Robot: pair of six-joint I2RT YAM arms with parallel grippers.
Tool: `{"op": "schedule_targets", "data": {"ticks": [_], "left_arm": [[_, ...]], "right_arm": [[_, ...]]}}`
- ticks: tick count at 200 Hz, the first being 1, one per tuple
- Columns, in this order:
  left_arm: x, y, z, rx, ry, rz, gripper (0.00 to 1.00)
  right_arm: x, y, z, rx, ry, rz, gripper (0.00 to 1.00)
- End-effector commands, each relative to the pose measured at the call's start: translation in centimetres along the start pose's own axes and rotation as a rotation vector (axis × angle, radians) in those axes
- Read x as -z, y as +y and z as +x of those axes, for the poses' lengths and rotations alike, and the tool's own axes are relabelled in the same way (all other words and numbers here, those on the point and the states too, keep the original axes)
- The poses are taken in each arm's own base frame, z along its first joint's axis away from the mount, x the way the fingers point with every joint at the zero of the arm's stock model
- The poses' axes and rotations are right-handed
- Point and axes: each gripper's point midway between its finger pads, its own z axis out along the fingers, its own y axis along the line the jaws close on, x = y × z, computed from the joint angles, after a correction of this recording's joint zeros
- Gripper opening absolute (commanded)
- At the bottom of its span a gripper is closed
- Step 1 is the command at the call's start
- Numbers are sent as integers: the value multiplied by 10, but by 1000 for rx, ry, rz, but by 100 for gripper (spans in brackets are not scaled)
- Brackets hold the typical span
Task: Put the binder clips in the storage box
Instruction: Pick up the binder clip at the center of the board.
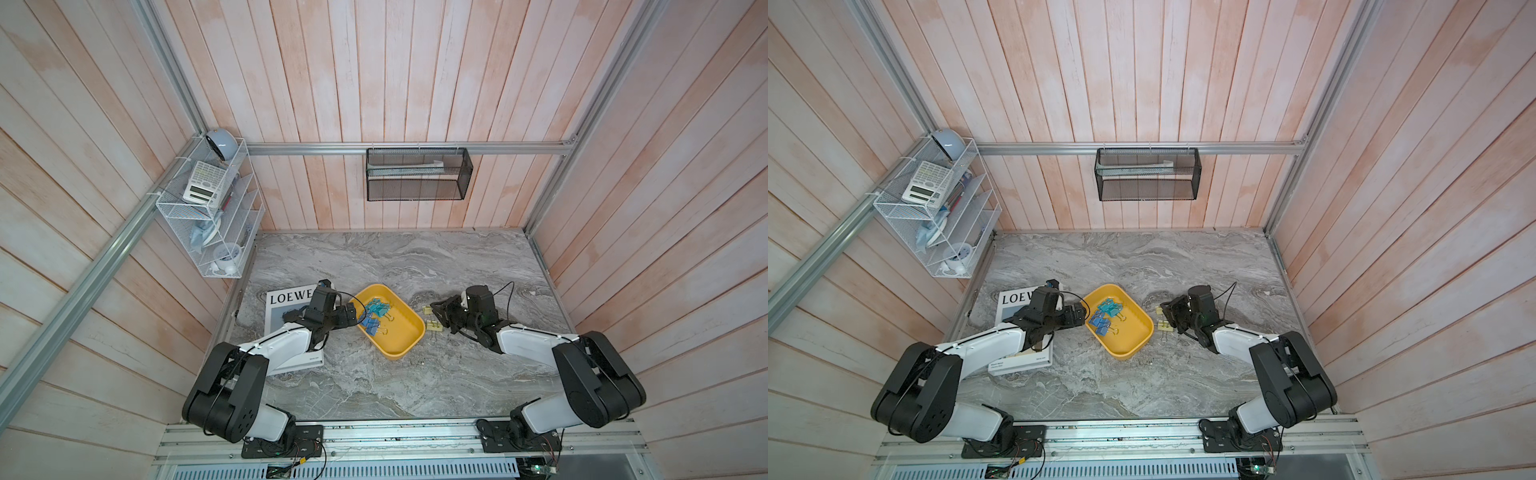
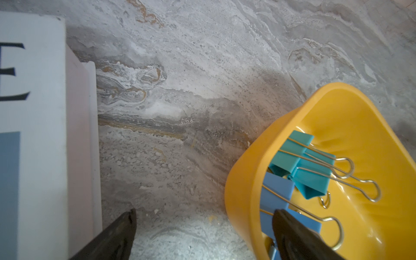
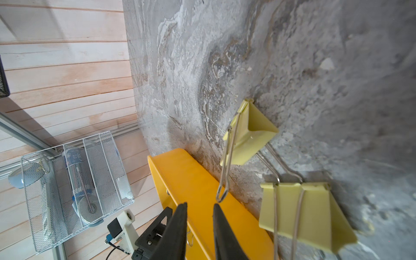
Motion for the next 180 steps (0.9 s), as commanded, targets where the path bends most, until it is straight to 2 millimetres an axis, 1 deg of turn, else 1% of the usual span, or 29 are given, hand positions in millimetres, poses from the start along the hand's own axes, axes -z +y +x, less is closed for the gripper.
{"op": "schedule_targets", "data": {"ticks": [1, 29, 51, 132, 156, 180], "left_arm": [[-1, 1, -1, -11, 2, -4, 100], [-2, 2, 0, -13, 4, -5, 100], [-3, 2, 0, -9, 5, -4, 100], [-2, 2, 0, -12, 4, -8, 100], [-2, 2, -1, -13, 3, -8, 100], [-2, 2, -1, -16, 3, -10, 100]], "right_arm": [[-4, 1, 0, -9, 14, -5, 25], [0, 0, 2, -5, 15, -8, 25], [3, -3, -2, 6, -5, 14, 25], [-8, -7, -8, -7, 1, 23, 25], [-12, -12, -11, -14, -1, 36, 24], [-13, -8, -16, -12, -3, 30, 24]]}}
